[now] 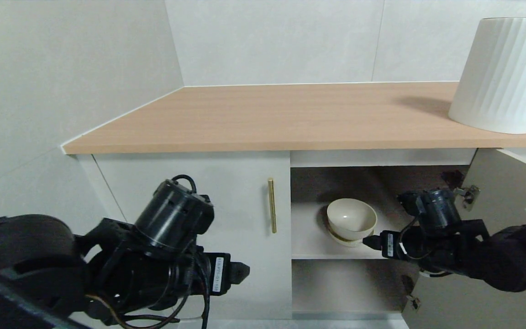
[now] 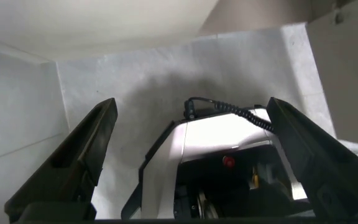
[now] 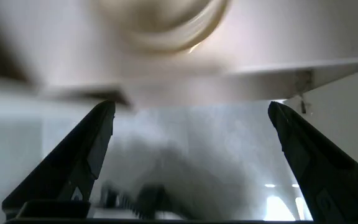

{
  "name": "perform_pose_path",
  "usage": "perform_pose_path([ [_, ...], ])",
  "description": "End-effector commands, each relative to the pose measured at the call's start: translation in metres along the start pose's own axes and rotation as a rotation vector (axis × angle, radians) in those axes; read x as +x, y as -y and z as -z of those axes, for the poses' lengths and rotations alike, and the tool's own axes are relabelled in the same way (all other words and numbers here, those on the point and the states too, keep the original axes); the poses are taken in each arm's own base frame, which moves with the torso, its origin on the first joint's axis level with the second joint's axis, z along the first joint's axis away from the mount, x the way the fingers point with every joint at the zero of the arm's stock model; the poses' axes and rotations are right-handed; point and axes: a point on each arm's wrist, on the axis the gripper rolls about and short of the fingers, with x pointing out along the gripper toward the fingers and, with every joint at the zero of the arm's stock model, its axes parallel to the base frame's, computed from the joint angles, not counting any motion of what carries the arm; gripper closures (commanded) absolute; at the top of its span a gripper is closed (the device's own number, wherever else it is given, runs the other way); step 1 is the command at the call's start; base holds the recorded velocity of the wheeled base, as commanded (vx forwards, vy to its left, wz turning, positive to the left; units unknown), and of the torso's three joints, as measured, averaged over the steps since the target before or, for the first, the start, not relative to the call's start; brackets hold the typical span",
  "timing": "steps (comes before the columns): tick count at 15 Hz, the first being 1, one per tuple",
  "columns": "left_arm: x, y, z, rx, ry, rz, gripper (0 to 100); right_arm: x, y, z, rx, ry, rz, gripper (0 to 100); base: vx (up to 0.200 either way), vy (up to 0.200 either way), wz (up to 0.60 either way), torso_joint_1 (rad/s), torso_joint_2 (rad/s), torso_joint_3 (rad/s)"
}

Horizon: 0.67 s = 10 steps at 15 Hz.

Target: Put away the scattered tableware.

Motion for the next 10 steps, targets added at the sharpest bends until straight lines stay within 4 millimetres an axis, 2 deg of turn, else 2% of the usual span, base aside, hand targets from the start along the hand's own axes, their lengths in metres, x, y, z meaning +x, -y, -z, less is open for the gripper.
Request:
perform_pose_path([
  [1,-0.039,-0.021,0.0,-0.029,0.1,0.026,0,-0.06,0.003,-0.006,-0.013,0.061,-0.061,0,0.0,0.0,0.0,0.0,0.0,0.0],
  [3,-0.058,-0.031,0.003,-0.053,0.15,0.047,0,-0.092,0.004,-0.012,-0.014,0.057,-0.096,0,0.0,0.0,0.0,0.0,0.0,0.0],
  [5,-0.063,-0.038,-0.001,-0.082,0.18,0.035,0,-0.118,0.006,-0.016,-0.016,0.044,-0.11,0,0.0,0.0,0.0,0.0,0.0,0.0],
  [10,-0.064,-0.043,-0.002,-0.049,0.188,0.015,0,-0.136,0.011,-0.012,-0.019,0.033,-0.112,0,0.0,0.0,0.0,0.0,0.0,0.0],
])
